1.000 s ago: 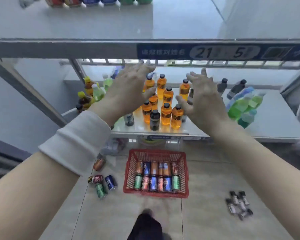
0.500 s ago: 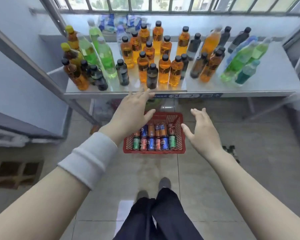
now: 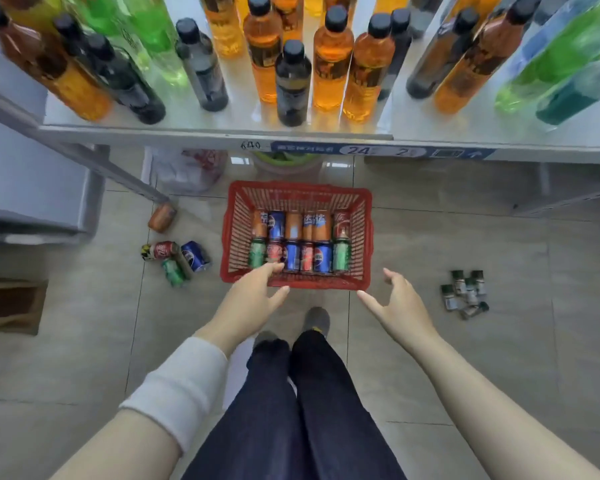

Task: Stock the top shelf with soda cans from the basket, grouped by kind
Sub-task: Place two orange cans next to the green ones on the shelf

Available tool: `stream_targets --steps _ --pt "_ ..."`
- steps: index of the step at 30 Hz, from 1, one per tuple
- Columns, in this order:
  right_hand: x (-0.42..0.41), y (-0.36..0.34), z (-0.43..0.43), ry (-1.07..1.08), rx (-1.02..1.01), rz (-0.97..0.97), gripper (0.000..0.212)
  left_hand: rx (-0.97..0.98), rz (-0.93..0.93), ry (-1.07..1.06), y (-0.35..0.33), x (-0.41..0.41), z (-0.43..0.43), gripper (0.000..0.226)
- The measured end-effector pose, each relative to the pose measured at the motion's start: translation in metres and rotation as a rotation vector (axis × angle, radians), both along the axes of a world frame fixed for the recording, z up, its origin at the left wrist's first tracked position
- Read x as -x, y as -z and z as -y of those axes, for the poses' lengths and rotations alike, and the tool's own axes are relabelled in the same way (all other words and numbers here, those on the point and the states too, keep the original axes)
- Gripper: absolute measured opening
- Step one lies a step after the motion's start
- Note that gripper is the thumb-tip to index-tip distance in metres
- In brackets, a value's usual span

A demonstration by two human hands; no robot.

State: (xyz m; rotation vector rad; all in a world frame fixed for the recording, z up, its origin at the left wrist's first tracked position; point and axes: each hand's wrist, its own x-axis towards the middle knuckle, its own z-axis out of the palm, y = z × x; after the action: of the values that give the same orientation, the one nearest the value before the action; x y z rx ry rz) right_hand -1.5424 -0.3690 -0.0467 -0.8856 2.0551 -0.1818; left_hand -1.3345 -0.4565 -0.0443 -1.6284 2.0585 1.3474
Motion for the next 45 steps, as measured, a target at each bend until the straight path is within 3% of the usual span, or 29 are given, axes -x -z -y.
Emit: stream_targets --steps 8,14,19,22,26,29,34,38,43,45 --pt "0.021 0.220 0.077 0.085 -0.087 0.121 0.063 -0.288 0.055 -0.046 0.216 0.013 0.014 0.044" --pt "0.022 0.405 0.156 -0.009 -0.016 0.021 0.045 -0.090 0.072 0.058 0.396 0.052 0.087 0.045" --pt "0.021 0.508 0.192 0.000 -0.005 -0.122 0.080 0.108 0.034 0.124 0.504 0.081 0.141 0.037" --pt "0.016 0.530 0.196 0.065 0.051 -0.199 0.089 0.195 0.002 0.161 0.530 0.095 0.165 0.037" --pt "0.016 0.537 0.196 0.102 0.132 -0.216 0.084 0.261 -0.063 0.221 0.542 0.110 0.183 0.057" --pt "0.026 0.528 0.191 0.187 0.192 -0.176 0.074 0.284 0.002 0.246 0.558 0.116 0.190 0.040" --pt "0.051 0.488 0.177 0.361 0.216 -0.035 0.062 0.327 0.105 0.328 0.578 0.132 0.191 0.048" --pt "0.062 0.479 0.167 0.411 0.247 0.036 0.067 0.357 0.158 0.325 0.585 0.140 0.195 0.040" --pt "0.061 0.476 0.162 0.443 0.272 0.097 0.073 0.418 0.019 0.272 0.581 0.140 0.187 0.031" --pt "0.060 0.475 0.160 0.464 0.275 0.136 0.074 0.327 -0.059 0.219 0.576 0.138 0.185 0.028"
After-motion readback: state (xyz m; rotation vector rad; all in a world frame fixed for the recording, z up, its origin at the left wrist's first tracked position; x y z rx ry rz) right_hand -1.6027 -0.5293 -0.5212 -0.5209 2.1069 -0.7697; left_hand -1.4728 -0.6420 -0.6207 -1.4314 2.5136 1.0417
